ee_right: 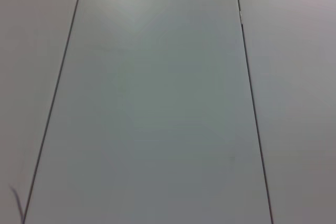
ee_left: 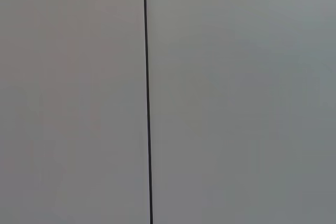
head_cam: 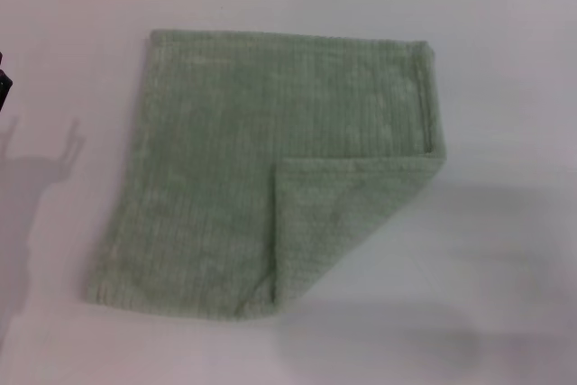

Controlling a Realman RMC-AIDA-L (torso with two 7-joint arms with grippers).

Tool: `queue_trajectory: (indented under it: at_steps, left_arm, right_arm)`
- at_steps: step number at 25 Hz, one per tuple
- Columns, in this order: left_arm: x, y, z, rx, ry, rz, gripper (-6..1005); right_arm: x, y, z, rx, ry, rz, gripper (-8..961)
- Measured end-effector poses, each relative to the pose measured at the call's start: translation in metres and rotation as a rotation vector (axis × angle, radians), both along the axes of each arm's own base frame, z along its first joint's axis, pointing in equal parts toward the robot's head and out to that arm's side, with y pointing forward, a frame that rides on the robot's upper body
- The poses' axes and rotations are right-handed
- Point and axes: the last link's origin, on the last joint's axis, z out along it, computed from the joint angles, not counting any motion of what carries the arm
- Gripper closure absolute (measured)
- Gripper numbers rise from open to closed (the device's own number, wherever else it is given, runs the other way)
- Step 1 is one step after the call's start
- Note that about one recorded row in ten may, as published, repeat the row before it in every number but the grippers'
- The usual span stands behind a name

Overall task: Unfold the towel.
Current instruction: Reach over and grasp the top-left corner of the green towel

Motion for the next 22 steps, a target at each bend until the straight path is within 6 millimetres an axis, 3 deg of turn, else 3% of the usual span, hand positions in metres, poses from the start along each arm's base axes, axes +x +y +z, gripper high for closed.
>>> queue_trajectory:
  at_steps: [15,22]
  left_arm:
    - [-0.001,0.01,0.001,0.0,0.059,0.021,153]
    - [0.012,0.034,-0.017,-0.116,0.057,0.016,152]
  right_arm:
    - [-0.013,0.018,-0.007,-0.051,0.008,0.048,257]
    - [-0.03,0.045,-0.035,-0.23,-0.003,0.065,257]
